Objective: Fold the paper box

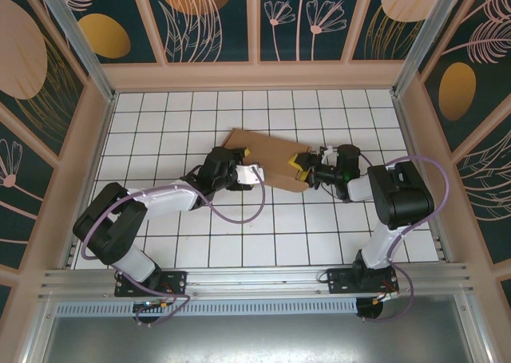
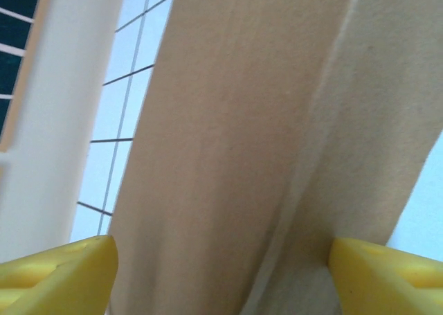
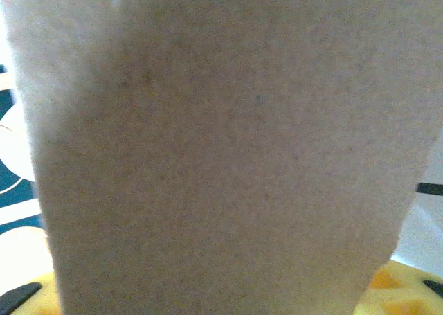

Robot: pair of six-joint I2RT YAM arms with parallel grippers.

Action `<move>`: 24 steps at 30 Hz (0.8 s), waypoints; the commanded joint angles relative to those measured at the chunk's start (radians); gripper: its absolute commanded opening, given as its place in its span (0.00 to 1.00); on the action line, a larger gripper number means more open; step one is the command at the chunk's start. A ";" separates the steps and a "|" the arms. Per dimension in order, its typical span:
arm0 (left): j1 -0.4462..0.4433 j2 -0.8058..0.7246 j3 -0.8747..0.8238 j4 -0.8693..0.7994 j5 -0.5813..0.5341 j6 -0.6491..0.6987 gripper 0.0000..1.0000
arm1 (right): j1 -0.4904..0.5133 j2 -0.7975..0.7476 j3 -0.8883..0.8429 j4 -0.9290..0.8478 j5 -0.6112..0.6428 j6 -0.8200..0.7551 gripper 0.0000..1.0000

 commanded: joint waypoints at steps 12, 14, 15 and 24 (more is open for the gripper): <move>-0.027 0.028 -0.071 0.056 -0.161 0.149 0.75 | 0.034 -0.034 -0.045 0.455 -0.115 0.327 0.33; -0.040 0.036 -0.104 0.195 -0.250 0.189 0.76 | 0.038 -0.032 -0.050 0.480 -0.113 0.352 0.33; -0.047 0.037 -0.121 0.261 -0.287 0.217 0.76 | 0.041 -0.028 -0.053 0.494 -0.113 0.367 0.33; -0.089 0.064 -0.138 0.581 -0.512 0.382 0.55 | 0.051 -0.013 -0.076 0.596 -0.111 0.447 0.36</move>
